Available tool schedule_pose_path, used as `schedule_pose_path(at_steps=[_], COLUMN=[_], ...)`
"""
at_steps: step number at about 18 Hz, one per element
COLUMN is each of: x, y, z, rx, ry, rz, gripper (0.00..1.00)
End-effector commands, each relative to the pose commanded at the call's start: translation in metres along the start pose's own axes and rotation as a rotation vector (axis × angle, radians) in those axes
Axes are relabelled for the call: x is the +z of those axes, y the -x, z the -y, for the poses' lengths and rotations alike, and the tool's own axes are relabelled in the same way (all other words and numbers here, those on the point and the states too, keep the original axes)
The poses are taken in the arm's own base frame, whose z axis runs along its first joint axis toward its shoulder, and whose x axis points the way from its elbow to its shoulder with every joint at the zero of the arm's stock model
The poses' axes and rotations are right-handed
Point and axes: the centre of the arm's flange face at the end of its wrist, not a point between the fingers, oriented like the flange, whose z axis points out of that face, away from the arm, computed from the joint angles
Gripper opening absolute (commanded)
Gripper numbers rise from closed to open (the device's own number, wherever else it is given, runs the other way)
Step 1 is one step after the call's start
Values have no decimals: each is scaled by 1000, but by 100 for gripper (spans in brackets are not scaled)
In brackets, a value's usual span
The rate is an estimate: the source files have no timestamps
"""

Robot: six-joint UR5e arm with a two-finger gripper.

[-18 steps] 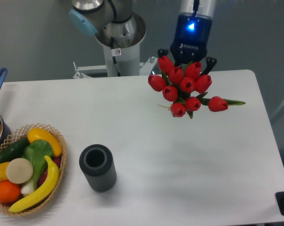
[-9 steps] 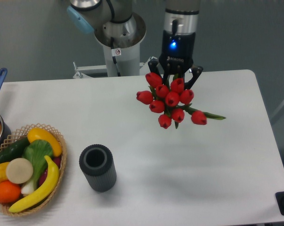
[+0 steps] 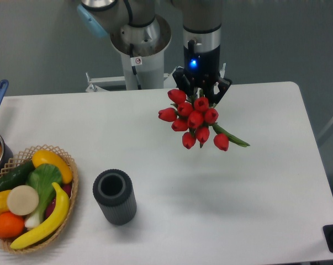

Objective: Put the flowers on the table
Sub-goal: 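Carry the tulip bouquet toward the black vase while lowering it, then lower the tulip bouquet onto the table beside the black vase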

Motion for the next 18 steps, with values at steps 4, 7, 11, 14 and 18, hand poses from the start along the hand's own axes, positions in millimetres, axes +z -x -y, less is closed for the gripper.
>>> schedule_pose_path(at_steps=[4,7,11,14,18], x=[40,60,86,107,125], y=[11,18,26,25,22], z=[10,20,29,37,46], rx=[50,68,85,113,137], ry=[66,91,124,182,203], rz=[-47,-68,-98,-111,-131], gripper=[41,41,41,41,41])
